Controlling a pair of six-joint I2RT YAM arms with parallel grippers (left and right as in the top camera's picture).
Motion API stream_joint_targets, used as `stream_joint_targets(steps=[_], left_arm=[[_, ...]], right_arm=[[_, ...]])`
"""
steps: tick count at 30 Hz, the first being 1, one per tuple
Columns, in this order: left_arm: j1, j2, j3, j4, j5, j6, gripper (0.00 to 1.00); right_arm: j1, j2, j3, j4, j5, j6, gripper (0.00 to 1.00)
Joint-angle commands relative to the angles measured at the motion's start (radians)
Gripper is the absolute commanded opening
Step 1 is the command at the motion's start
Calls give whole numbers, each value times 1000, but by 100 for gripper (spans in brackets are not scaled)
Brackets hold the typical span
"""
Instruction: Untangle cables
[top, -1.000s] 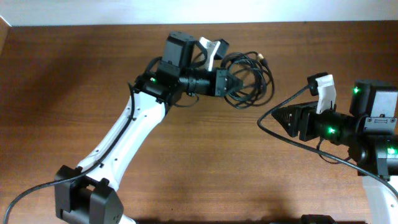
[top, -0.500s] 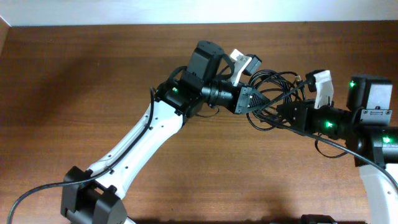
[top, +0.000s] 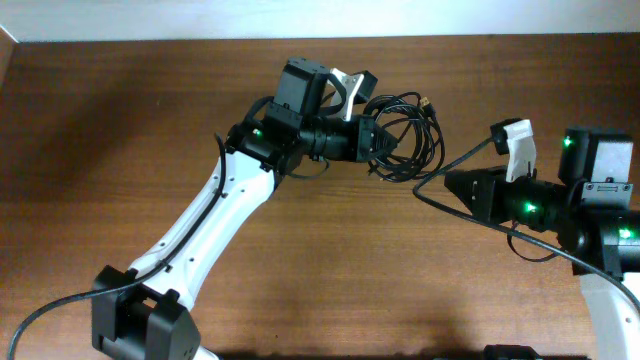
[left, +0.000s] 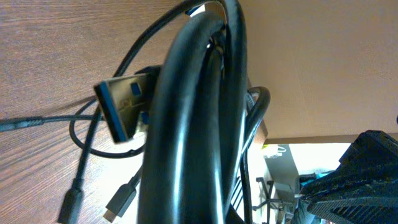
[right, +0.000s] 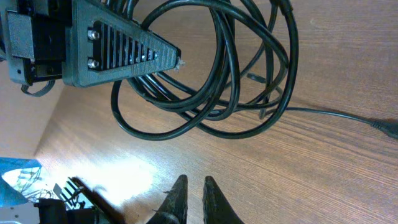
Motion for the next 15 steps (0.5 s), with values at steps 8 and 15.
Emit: stream_joint_targets(steps=[8,15], left_arm=[[-19,-21,11,8,182,-9,0],[-20,-21,11,7,189,3,0]], right_arm=[[-1,35,14,48,64,-14,55],[-1,116,14,46,174,-14,51]])
